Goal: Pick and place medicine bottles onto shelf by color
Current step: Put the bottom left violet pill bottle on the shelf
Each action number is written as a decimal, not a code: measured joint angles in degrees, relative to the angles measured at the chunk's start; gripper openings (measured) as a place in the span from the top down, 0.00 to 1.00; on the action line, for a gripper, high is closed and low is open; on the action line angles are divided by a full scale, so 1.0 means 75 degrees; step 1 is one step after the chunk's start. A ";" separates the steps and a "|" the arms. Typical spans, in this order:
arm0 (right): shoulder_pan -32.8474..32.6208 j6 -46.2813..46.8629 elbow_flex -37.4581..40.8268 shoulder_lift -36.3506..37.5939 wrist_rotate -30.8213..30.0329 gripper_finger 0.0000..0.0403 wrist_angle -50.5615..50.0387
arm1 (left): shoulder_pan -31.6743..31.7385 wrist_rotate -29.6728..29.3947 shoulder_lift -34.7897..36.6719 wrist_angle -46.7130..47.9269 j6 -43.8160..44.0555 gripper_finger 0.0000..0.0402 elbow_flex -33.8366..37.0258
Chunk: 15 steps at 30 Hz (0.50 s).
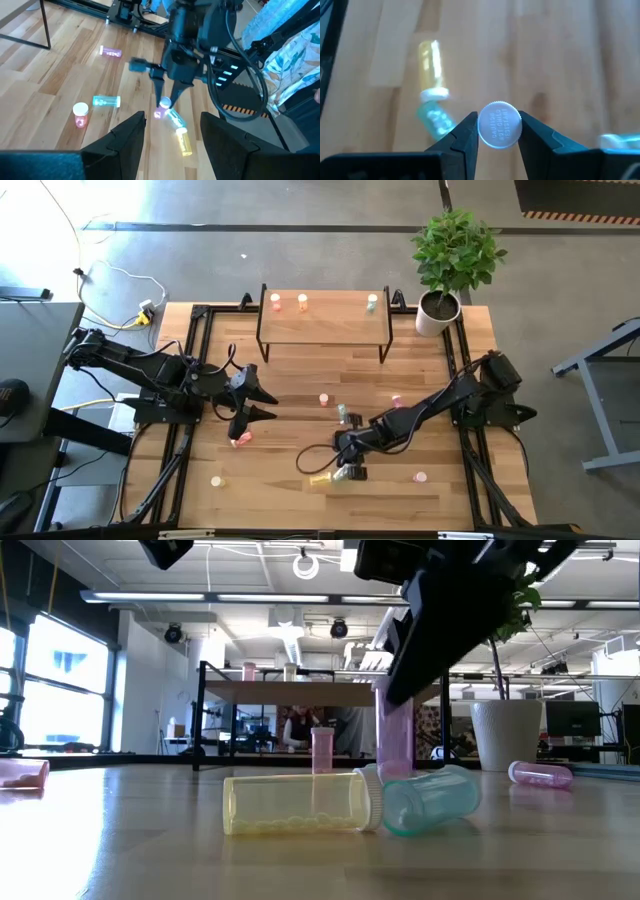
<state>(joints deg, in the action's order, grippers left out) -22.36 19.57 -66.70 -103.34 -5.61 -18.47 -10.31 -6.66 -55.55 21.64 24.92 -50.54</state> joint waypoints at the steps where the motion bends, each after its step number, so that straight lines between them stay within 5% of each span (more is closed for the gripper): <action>1: 0.0068 -0.0003 0.0000 0.0091 -0.0026 0.74 -0.0072 | 0.0000 0.0000 0.0000 0.0003 -0.0003 0.54 0.0000; 15: 0.1565 -0.0052 -0.0003 0.1552 -0.0396 0.74 -0.0128 | 0.0026 -0.0236 0.0000 -0.0006 -0.0543 0.54 0.0000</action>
<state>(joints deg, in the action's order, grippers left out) -10.62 19.18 -66.72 -91.70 -8.58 -19.43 -10.11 -8.43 -55.55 21.60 20.85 -50.54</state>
